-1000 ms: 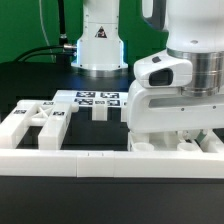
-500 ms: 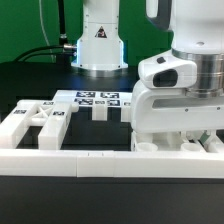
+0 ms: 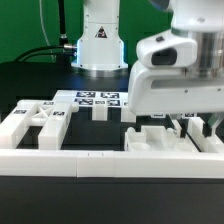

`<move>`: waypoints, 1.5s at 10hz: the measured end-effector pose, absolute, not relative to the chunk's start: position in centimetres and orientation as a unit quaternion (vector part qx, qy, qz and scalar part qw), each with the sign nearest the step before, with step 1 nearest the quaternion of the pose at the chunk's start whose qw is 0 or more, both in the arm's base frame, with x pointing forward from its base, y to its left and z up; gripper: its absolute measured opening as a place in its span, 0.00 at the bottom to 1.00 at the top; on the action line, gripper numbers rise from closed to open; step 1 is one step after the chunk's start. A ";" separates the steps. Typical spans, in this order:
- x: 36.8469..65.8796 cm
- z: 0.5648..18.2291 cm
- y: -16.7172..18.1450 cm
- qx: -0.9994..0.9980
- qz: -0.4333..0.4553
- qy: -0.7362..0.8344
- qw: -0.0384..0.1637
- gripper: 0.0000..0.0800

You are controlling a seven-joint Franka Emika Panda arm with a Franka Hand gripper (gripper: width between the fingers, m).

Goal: Assemble chair

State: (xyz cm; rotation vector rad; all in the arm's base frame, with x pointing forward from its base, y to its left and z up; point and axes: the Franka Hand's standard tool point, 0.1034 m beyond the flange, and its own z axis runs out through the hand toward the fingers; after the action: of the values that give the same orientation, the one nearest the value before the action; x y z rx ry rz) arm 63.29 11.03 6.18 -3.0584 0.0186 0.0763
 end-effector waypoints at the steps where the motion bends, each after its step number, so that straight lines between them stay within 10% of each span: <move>1: 63.2 7.8 10.6 -0.999 0.017 0.000 0.046 0.72; 8: 59.9 9.7 8.1 -0.998 0.002 -0.038 0.046 0.81; 15: 50.6 5.8 4.2 -0.998 -0.001 -0.043 0.036 0.81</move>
Offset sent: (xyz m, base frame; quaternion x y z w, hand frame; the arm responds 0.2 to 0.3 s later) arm -0.0647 -0.0379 0.0176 0.0211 0.0264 -0.0754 0.9966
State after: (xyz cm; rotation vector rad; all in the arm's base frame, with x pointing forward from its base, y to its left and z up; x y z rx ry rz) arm 50.57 4.25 5.83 -3.0671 -0.1328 -0.0042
